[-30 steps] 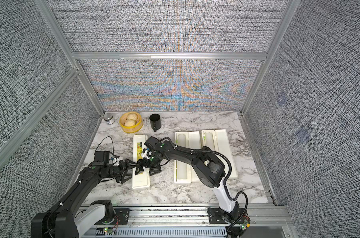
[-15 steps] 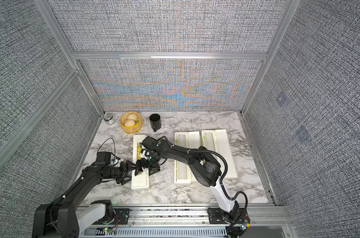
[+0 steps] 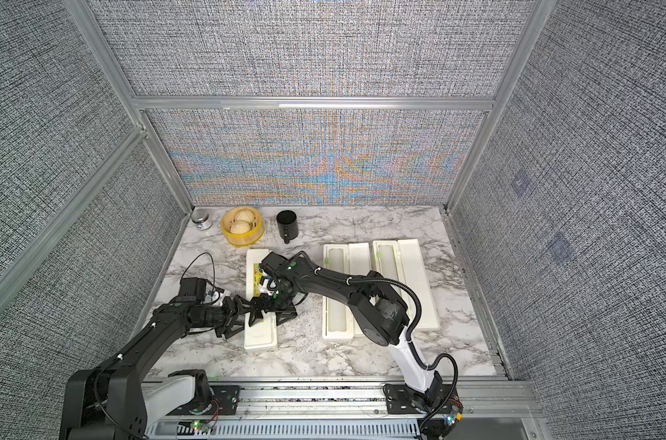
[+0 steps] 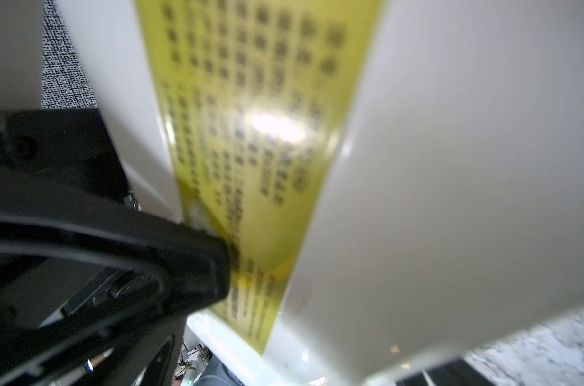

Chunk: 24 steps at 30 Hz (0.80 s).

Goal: Put plastic wrap rolls into dispensers
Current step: Close the lid on the plastic wrap cutting box.

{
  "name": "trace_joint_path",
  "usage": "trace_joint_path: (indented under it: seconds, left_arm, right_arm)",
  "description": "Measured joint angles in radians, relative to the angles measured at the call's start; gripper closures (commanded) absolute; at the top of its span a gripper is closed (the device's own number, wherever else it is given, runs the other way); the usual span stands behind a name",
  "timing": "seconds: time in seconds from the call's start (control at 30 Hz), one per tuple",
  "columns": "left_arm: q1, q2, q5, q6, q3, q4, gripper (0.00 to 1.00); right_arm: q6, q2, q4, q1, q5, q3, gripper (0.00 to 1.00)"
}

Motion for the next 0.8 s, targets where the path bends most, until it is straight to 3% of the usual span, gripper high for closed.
trace_joint_path:
  seconds: [0.3,0.4,0.53,0.8]
  left_arm:
    - [0.002,0.032,0.006,0.027,0.022,-0.020,0.27]
    - [0.002,0.034,0.010,0.027,0.014,-0.011,0.27]
    - [0.002,0.029,0.011,0.020,0.003,0.005,0.26]
    - [-0.003,-0.074,0.026,-0.048,-0.058,0.009,0.25]
  right_arm:
    - [-0.022,-0.071,0.033,-0.006,-0.041,-0.099,0.09]
    - [-0.029,-0.085,0.041,-0.009,-0.066,-0.133,0.13]
    - [-0.034,-0.076,0.045,-0.007,-0.081,-0.145,0.27]
    - [-0.051,-0.051,0.011,-0.008,-0.066,-0.109,0.32]
